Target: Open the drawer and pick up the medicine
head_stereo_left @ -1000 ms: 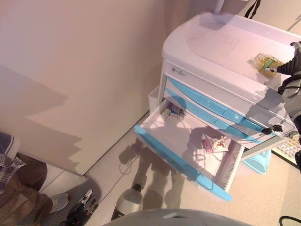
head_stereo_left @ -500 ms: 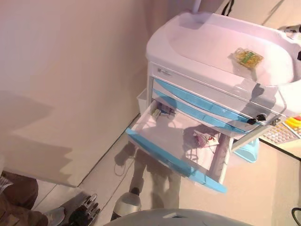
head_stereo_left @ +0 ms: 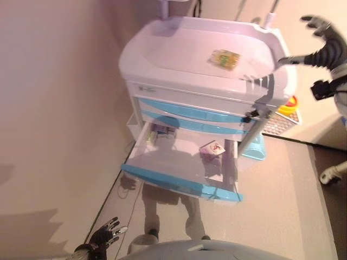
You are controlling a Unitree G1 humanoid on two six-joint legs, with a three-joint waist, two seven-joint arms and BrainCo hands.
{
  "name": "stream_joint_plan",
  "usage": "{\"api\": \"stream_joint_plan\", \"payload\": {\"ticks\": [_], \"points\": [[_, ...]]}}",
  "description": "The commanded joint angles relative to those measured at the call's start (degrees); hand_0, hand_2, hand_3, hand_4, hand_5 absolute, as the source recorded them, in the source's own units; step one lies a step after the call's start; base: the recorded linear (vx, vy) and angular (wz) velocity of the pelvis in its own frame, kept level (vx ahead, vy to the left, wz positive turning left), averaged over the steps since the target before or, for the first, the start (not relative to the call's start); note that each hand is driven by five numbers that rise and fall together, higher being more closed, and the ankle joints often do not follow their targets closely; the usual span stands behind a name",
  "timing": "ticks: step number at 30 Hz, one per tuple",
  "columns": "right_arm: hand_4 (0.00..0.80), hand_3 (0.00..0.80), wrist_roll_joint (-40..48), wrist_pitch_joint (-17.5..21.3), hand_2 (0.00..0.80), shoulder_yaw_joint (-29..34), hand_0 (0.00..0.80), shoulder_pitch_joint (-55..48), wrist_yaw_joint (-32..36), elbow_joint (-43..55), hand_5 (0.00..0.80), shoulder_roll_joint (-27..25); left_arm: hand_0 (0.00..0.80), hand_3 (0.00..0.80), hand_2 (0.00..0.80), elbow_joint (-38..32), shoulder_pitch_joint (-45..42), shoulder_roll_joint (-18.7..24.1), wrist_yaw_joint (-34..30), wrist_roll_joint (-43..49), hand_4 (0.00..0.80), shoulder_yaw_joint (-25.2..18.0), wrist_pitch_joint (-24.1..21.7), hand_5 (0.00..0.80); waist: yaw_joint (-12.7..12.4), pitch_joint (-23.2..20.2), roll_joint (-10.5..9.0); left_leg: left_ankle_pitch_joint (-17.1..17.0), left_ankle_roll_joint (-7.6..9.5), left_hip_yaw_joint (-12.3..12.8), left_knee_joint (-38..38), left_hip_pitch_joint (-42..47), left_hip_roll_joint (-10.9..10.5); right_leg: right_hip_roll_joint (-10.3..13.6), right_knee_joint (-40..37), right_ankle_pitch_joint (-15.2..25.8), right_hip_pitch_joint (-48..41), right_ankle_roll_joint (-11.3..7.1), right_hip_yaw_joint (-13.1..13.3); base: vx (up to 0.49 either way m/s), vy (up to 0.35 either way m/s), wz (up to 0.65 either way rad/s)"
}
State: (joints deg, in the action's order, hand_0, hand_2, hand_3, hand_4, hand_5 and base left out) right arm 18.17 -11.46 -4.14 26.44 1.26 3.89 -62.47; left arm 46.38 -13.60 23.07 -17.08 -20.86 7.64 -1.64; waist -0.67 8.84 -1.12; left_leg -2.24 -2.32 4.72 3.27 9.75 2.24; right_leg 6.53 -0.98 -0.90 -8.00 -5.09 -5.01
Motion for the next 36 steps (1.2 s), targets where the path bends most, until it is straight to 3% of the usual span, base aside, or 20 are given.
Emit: {"api": "stream_joint_plan", "payload": {"ticks": [1,4,9,10,17,24,32,36], "points": [[0.000,0.000,7.1,3.6,0.000,3.6,0.000,-3.2,6.9,7.9,0.000,1.3,0.000,0.000,0.000,2.6,3.8,2.5,2.8,9.7,0.000,4.6,-3.8,0.000,0.6,-1.6,-0.03,5.2,-1.48,-0.5,-5.3,-3.7,1.4,2.2,4.2,-0.2,3.7,-4.39,-1.3,-0.063,-0.018,-0.35],[0.000,0.000,11.4,3.8,0.000,5.2,0.000,-10.9,12.0,13.8,0.000,4.6,0.000,0.000,0.000,3.0,6.4,3.0,3.9,14.2,0.000,7.2,-4.8,0.000,3.1,-1.1,0.03,5.7,-1.49,1.3,-6.0,-3.6,1.7,2.2,4.8,-0.2,4.8,-4.67,0.1,-0.056,-0.015,-0.28],[0.000,0.000,14.8,4.9,0.000,5.0,0.000,-18.6,16.9,14.8,0.000,8.5,0.000,0.000,0.000,3.2,9.4,3.3,6.5,19.1,0.000,11.5,-5.9,0.000,5.5,-0.4,0.09,6.1,-1.37,3.3,-6.6,-3.3,1.9,2.0,5.2,0.0,5.7,-5.04,1.6,-0.046,-0.018,-0.22],[0.000,0.000,15.3,6.1,0.000,4.5,0.000,-21.8,19.2,14.7,0.000,10.3,0.000,0.000,0.000,2.7,11.2,3.3,7.9,21.0,0.000,13.3,-5.8,0.000,7.0,-0.1,0.15,6.3,-1.29,4.4,-6.8,-3.2,2.1,1.9,5.3,0.2,6.3,-5.21,2.3,-0.040,-0.021,-0.23],[0.000,0.000,19.9,3.4,0.000,1.5,0.000,-27.5,24.9,12.3,0.000,15.3,0.000,0.000,0.000,3.5,16.0,2.4,11.4,21.5,0.000,16.2,-6.1,0.000,9.8,0.9,0.27,6.5,-1.29,6.7,-7.5,-3.3,2.2,1.6,5.7,0.7,7.7,-5.44,3.9,-0.034,-0.016,-0.23],[0.000,0.000,24.2,1.0,0.000,-2.8,0.000,-29.3,31.7,8.8,0.000,17.1,0.000,0.000,0.000,5.5,20.0,3.0,13.3,22.4,0.000,17.5,-7.5,0.000,11.9,2.5,0.57,6.6,-1.32,8.2,-9.0,-4.6,2.2,1.5,6.3,1.2,9.8,-5.43,5.3,-0.045,-0.003,-0.13],[0.000,0.000,29.1,-1.2,0.000,-7.8,0.000,-29.2,43.2,3.7,0.000,16.8,0.000,0.000,0.000,10.1,27.1,8.1,12.8,17.1,0.000,18.2,-9.5,0.000,15.8,7.5,1.23,7.1,-1.37,10.9,-11.4,-7.2,1.7,1.5,7.6,2.0,14.4,-5.60,8.7,-0.100,0.076,-0.23],[0.000,0.000,28.6,-0.3,0.000,-10.9,0.000,-29.1,49.0,-1.1,0.000,16.2,0.000,0.000,0.000,11.8,31.5,11.0,12.8,13.4,0.000,19.0,-10.2,0.000,17.8,11.6,1.48,7.4,-1.33,12.4,-13.5,-9.2,1.3,1.9,8.3,2.6,16.7,-5.64,10.6,-0.129,0.143,-0.48]]}}
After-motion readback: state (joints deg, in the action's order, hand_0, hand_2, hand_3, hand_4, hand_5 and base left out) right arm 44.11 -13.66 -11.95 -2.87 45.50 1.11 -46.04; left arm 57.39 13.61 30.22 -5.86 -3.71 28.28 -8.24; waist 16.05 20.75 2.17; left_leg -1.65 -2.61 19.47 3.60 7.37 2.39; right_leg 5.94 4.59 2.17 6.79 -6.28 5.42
